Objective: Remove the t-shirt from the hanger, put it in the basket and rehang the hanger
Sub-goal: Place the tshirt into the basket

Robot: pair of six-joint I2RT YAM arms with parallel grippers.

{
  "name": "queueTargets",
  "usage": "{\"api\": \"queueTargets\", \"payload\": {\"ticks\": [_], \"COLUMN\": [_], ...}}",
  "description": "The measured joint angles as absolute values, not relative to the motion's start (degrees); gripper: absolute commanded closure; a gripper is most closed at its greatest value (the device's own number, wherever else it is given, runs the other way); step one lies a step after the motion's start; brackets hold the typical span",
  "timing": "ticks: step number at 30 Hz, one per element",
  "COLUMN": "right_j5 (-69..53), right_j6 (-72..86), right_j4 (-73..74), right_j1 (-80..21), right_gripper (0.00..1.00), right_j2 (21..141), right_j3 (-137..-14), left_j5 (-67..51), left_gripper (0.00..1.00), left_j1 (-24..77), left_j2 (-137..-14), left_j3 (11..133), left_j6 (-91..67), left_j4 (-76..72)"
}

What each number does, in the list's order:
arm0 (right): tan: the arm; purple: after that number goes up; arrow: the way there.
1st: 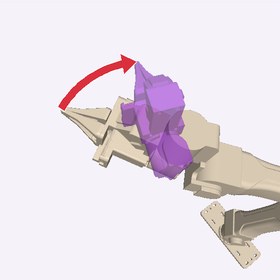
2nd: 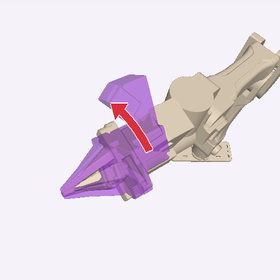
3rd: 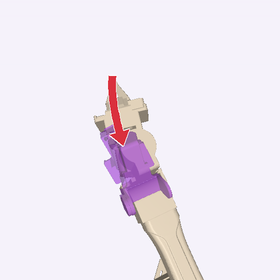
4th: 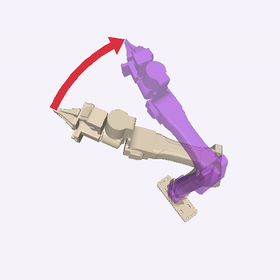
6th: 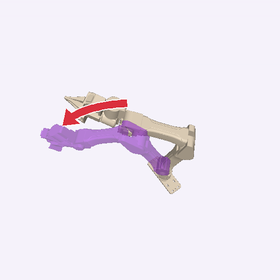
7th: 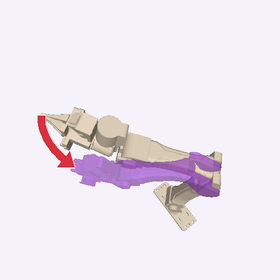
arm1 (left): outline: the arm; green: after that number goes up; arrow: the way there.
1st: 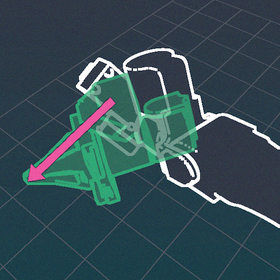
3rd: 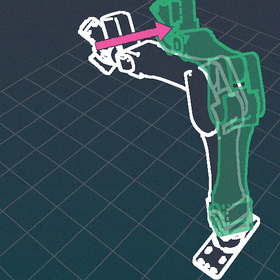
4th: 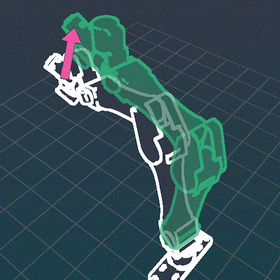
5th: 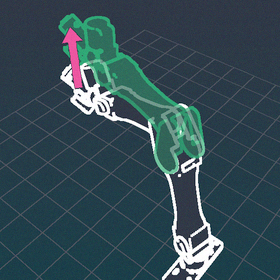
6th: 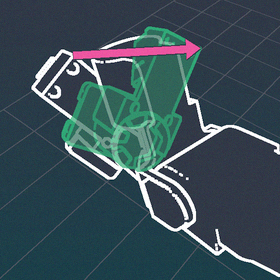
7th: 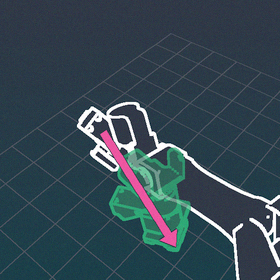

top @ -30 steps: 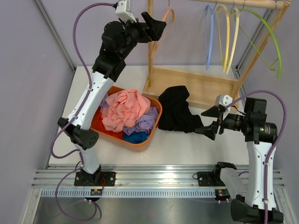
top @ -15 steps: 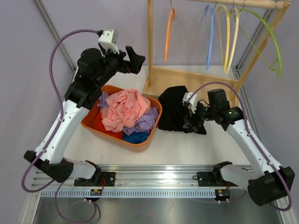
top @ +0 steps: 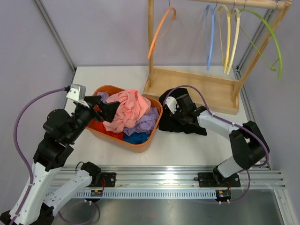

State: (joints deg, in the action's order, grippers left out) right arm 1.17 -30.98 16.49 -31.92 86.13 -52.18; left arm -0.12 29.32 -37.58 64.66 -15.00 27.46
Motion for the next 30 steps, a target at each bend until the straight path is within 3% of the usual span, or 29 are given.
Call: {"api": "queueTargets", "payload": {"ticks": [1, 6, 11, 17, 23, 30], "right_j5": [1.87, 1.17, -4.08, -16.93, -28.23, -33.76], "right_j6": [-30.09, -28.62, -34.2, -37.26, -28.51, -17.19], "right_j4": [16.67, 20.21, 26.04, 36.64, 38.19, 33.8], "right_j1": [-31.9, -31.48, -29.67, -28.86, -28.86, -28.86], "right_gripper": [1.0, 1.0, 1.0, 1.0, 1.0, 1.0], "right_j2": [87.83, 85.45, 65.41, 50.37, 55.61, 66.22], "right_j3": [-52.8, -54.72, -55.72, -70.32, -88.88, -97.71], "left_j5": [-0.03, -0.93, -8.4, -19.9, -26.61, -35.48], "left_gripper": [0.01, 0.01, 0.01, 0.01, 0.01, 0.01], "left_j1": [29.32, 29.32, 29.3, 30.74, 41.21, 48.36], "left_j2": [-36.64, -35.64, -37.41, -44.62, -62.02, -76.05], "left_j3": [63.81, 61.19, 59.51, 58.92, 67.57, 76.14], "left_j6": [-15.03, -14.87, -12.73, -9.63, -5.8, -8.64], "left_j4": [27.62, 28.21, 27.62, 18.92, 10.28, -3.75]}}
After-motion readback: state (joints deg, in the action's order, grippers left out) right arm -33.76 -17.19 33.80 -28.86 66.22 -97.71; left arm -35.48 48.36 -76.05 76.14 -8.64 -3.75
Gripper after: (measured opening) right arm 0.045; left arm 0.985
